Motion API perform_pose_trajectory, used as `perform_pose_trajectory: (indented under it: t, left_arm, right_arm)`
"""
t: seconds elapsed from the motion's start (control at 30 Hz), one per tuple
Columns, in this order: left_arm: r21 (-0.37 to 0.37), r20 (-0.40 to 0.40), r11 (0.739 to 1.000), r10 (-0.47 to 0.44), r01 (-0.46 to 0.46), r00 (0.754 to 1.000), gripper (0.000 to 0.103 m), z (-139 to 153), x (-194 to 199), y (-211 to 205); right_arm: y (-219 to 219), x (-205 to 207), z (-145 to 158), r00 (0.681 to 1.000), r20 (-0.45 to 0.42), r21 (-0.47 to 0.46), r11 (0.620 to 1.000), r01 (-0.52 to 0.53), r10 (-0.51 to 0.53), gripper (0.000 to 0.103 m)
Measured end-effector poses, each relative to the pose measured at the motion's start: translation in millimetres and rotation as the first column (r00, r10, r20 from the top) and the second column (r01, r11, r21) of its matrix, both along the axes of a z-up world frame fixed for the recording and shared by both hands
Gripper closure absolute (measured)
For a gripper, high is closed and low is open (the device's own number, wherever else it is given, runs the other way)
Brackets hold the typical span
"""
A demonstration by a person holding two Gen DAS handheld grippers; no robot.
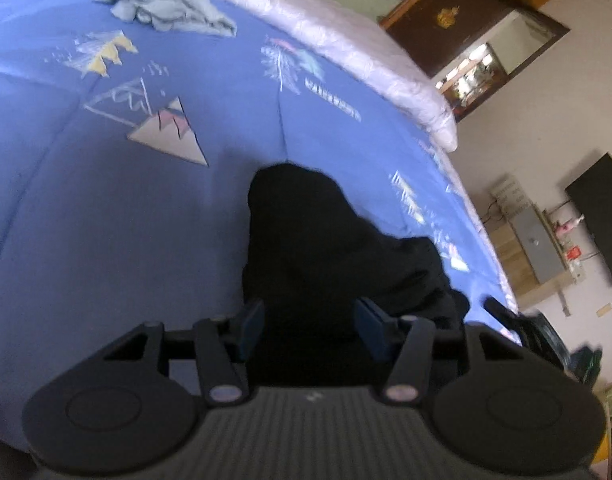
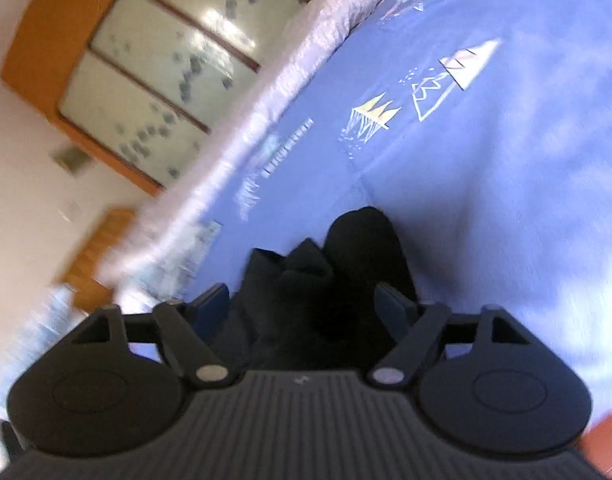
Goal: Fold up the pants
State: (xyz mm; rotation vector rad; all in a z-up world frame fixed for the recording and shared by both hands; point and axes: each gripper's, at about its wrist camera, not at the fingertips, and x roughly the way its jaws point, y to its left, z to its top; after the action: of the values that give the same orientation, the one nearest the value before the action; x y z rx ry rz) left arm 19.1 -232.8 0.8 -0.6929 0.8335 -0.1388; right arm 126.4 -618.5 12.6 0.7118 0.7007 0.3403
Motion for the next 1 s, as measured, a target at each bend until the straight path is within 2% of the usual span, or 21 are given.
perform_pose_trajectory:
  t: [0.03, 0.07, 0.1, 0.17, 0.2, 0.27, 0.33, 0.4, 0.47, 0.53, 0.6, 0.63, 0.67, 0.73, 0.8, 0.83, 0.87, 0.93, 1.0]
  left_arm:
    - [0.003, -0.019, 1.0, -0.008, 0.008, 1.0, 0.052, -4.0, 4.6, -1.8]
    - [0.01, -0.049, 1.0, -0.012, 0.013, 0.999, 0.052, -9.5, 10.7, -5.5]
    - [0.015, -0.067, 1.0, -0.017, 0.018, 0.998, 0.052, -10.5, 15.1, -11.0]
    - [0.03, -0.053, 0.999, -0.034, 0.036, 0.998, 0.051, -10.1, 17.7, -17.2]
    - [0.039, -0.039, 0.998, -0.047, 0.049, 0.998, 0.049, -9.4, 15.9, -18.0]
    - [0.054, -0.025, 0.996, -0.066, 0.067, 0.998, 0.047, -9.2, 14.8, -21.0]
    - [0.066, -0.041, 0.995, -0.071, 0.073, 0.997, 0.046, -13.7, 17.6, -23.9]
    - [0.082, -0.074, 0.993, -0.082, 0.088, 0.994, 0.043, -20.1, 20.3, -30.8]
    - [0.108, -0.092, 0.989, -0.09, 0.1, 0.992, 0.038, -23.4, 20.0, -36.8]
    - [0.108, -0.096, 0.99, -0.085, 0.095, 0.992, 0.035, -22.6, 17.6, -34.8]
    - [0.085, -0.096, 0.994, -0.063, 0.071, 0.993, 0.028, -20.3, 17.3, -26.2]
    - [0.074, -0.093, 0.996, -0.049, 0.056, 0.994, 0.027, -18.7, 16.9, -22.0]
    - [0.064, -0.091, 0.997, -0.041, 0.047, 0.995, 0.027, -17.8, 17.6, -18.8]
    - [0.058, -0.096, 0.997, -0.036, 0.042, 0.995, 0.027, -17.2, 21.6, -17.3]
    - [0.068, -0.101, 0.997, -0.042, 0.049, 0.994, 0.027, -18.3, 26.7, -22.2]
    - [0.075, -0.103, 0.995, -0.052, 0.06, 0.993, 0.027, -18.7, 28.3, -26.7]
    - [0.086, -0.107, 0.994, -0.062, 0.071, 0.992, 0.027, -19.5, 29.8, -32.1]
    - [0.133, -0.117, 0.988, -0.064, 0.08, 0.991, 0.027, -21.6, 31.6, -43.2]
    - [0.18, -0.117, 0.98, -0.065, 0.085, 0.991, 0.026, -22.4, 31.0, -51.1]
  right_arm:
    - [8.3, 9.0, -0.7, 0.999, -0.039, -0.056, 0.998, -0.021, 0.019, 0.071]
    - [11.2, 10.2, 0.5, 0.997, -0.076, -0.112, 0.993, -0.028, 0.019, 0.081]
    - [14.8, 9.7, 6.7, 0.997, -0.077, -0.147, 0.989, -0.022, 0.011, 0.085]
    - [-1.0, -13.3, 26.2, 1.0, 0.016, -0.111, 0.994, -0.009, 0.011, 0.092]
    - [-9.5, -24.7, 36.8, 0.997, 0.07, -0.077, 0.997, -0.006, 0.012, 0.092]
    - [-24.7, -45.8, 48.2, 0.992, 0.128, -0.1, 0.995, 0.029, -0.016, 0.092]
    - [-31.4, -53.6, 37.8, 0.995, 0.098, -0.171, 0.984, 0.048, -0.032, 0.092]
    - [-34.1, -52.2, 10.6, 0.999, 0.012, -0.224, 0.973, 0.046, -0.045, 0.088]
    - [-36.2, -53.0, -14.9, 0.993, -0.084, -0.244, 0.968, 0.054, -0.077, 0.071]
    - [-45.4, -58.3, -15.4, 0.99, -0.075, -0.19, 0.976, 0.106, -0.122, 0.058]
    - [-55.1, -58.2, -6.6, 0.993, -0.046, -0.109, 0.989, 0.102, -0.107, 0.042]
    - [-60.6, -59.1, -1.3, 0.995, -0.016, -0.07, 0.993, 0.098, -0.099, 0.03]
    - [-62.6, -59.5, 5.1, 0.995, 0.011, -0.051, 0.994, 0.1, -0.1, 0.023]
    - [-57.7, -55.0, 19.7, 0.994, 0.065, -0.055, 0.994, 0.095, -0.091, 0.021]
    - [-35.6, -45.5, 34.9, 0.993, 0.11, -0.121, 0.991, 0.057, -0.044, 0.022]
    - [-21.3, -38.6, 40.8, 0.991, 0.136, -0.165, 0.986, 0.031, -0.009, 0.026]
    - [-7.1, -35.3, 45.3, 0.987, 0.156, -0.203, 0.979, -0.004, 0.036, 0.036]
    - [25.4, -20.5, 51.2, 0.979, 0.16, -0.288, 0.955, -0.077, 0.127, 0.045]
    - [58.0, 2.0, 50.0, 0.973, 0.154, -0.407, 0.909, -0.094, 0.17, 0.046]
